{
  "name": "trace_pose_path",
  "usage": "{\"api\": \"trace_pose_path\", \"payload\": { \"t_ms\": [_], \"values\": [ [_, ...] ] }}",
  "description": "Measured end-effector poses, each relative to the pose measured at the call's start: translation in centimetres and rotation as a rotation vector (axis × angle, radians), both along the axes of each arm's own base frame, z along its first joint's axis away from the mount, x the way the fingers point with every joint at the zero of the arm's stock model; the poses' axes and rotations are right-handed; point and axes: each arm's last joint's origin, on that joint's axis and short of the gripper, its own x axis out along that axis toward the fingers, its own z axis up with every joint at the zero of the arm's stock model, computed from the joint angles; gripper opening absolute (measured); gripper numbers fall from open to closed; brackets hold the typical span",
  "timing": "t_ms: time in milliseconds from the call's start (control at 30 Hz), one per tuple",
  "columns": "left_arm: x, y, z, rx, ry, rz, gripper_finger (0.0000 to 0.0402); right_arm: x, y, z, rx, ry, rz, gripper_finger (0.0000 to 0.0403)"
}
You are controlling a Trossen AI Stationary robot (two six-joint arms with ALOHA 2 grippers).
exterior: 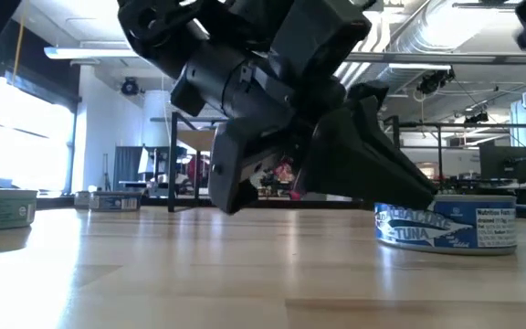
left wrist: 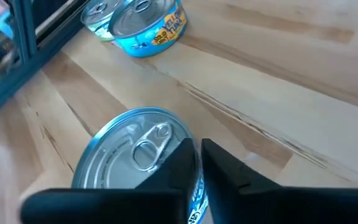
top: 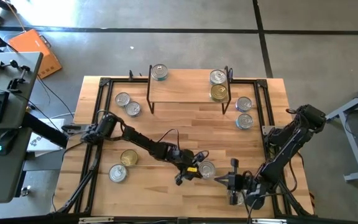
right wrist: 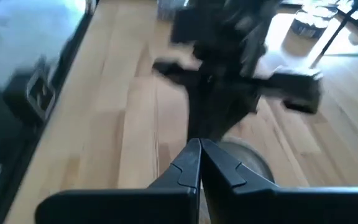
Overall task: Stack canned seafood by type on shelf
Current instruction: Put the blue tuna can on the shelf
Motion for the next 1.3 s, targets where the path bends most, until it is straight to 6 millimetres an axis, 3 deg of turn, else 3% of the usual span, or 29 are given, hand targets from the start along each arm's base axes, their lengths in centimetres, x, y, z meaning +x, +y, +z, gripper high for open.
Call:
{"api": "trace_pose_path", "payload": {
  "t_ms": [167, 267, 567, 767, 967, 1300],
  "values": [
    [0.0, 0.7, 0.5, -0.071, 0.042, 0.045, 0.0005, -0.1, -0.1, -0.1, -0.005, 0.044, 0.026, 0.0004],
    [-0.1, 0.8, 1.1, -0.104, 0.066, 0.081, 0.0001, 0.1, -0.1, 0.1, 0.041, 0.056, 0.056, 0.0028],
    [-0.6, 0.8, 5.1, -0.156, 0.012, 0.114, 0.0001, 1.9, 0.0, -0.8, -0.081, 0.06, 0.158, 0.0178],
    [-0.6, 1.1, 5.6, -0.161, -0.001, 0.122, 0.0, 2.7, 0.0, -2.7, -0.219, 0.06, 0.123, 0.0264],
    [-0.5, 1.0, 5.7, -0.163, -0.002, 0.122, 0.0, 3.2, -0.3, -5.4, -0.419, 0.036, -0.012, 0.0274],
    [-0.4, 1.1, 5.9, -0.17, -0.026, 0.122, 0.0001, 5.4, -0.9, -8.7, -0.418, 0.045, -0.06, 0.0273]
  ]
}}
